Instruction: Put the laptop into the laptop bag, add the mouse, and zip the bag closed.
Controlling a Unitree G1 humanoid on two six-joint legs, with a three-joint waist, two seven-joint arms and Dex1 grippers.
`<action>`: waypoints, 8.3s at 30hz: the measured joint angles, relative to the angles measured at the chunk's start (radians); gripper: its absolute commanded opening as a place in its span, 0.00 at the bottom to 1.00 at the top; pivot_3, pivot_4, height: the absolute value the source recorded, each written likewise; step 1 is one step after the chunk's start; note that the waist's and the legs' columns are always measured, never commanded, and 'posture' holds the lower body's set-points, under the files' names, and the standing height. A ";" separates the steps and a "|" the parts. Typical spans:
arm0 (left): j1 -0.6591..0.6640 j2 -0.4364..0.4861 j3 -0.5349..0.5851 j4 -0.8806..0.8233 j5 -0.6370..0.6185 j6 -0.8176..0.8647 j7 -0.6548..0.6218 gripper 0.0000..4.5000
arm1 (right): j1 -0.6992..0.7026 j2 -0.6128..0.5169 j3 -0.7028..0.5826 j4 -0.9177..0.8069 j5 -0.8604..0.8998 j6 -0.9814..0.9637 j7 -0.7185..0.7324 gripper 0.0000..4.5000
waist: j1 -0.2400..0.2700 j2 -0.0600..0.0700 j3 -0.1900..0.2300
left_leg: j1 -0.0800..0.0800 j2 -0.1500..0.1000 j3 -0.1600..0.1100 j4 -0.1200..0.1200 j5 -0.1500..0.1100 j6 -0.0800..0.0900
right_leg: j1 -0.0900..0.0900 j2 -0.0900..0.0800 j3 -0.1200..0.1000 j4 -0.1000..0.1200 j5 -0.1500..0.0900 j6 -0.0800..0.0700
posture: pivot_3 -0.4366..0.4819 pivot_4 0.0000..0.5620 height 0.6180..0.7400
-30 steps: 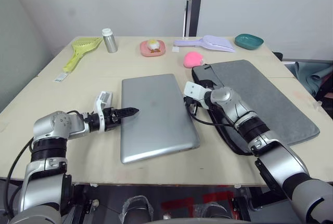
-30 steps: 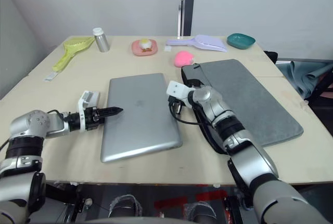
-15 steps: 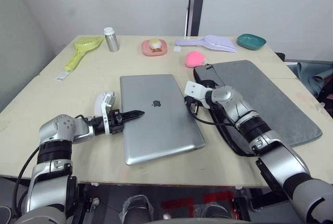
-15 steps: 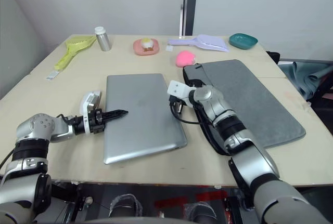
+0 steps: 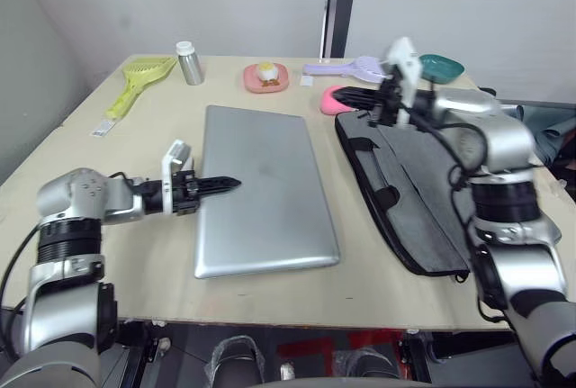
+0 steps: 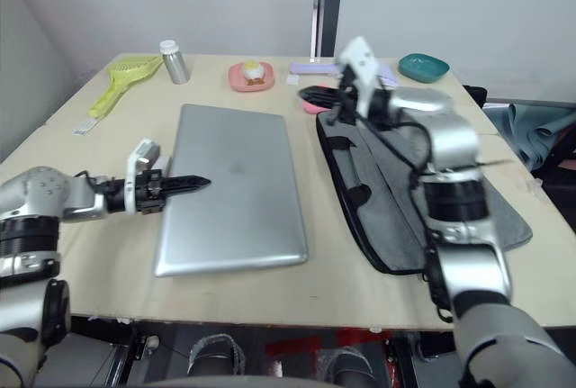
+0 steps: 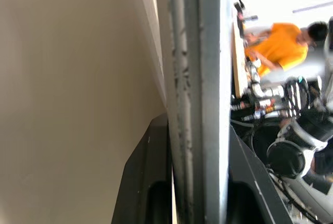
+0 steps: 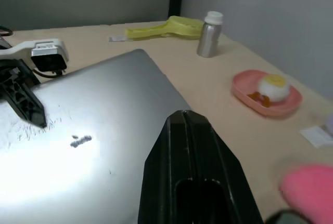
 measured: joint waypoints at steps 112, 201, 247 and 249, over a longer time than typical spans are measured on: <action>-0.144 -0.716 0.152 0.159 -0.535 -0.298 1.104 0.10 | 0.240 0.644 -0.222 -0.521 0.237 0.767 -0.805 0.00 | 0.016 0.004 0.002 | 0.003 -0.003 -0.007 0.008 0.002 -0.008 | 0.007 -0.004 -0.002 0.008 0.005 0.007 | 0.48 0.27 1.00; 0.649 0.476 0.221 0.147 0.271 -1.025 -0.490 0.60 | 0.970 -0.466 -0.628 -0.070 0.190 -0.156 0.096 0.99 | 0.005 0.004 -0.003 | 0.020 0.000 0.002 0.006 0.000 0.000 | 0.013 -0.006 0.006 0.012 -0.003 -0.007 | 0.48 0.27 1.00; 0.154 -0.059 -0.171 -0.090 0.529 -0.767 0.366 1.00 | 0.110 -0.240 0.218 -0.284 0.205 -0.112 -0.035 1.00 | 0.007 0.005 -0.004 | 0.016 -0.001 -0.001 0.016 0.002 -0.002 | 0.011 -0.003 0.005 0.024 -0.003 -0.009 | 0.48 0.27 1.00; 0.132 -0.079 -0.174 -0.070 0.539 -0.782 0.369 1.00 | 0.115 -0.243 0.214 -0.290 0.207 -0.111 -0.035 1.00 | 0.006 0.005 -0.004 | 0.016 -0.001 -0.001 0.016 0.002 -0.002 | 0.011 -0.003 0.006 0.024 -0.003 -0.009 | 0.48 0.27 1.00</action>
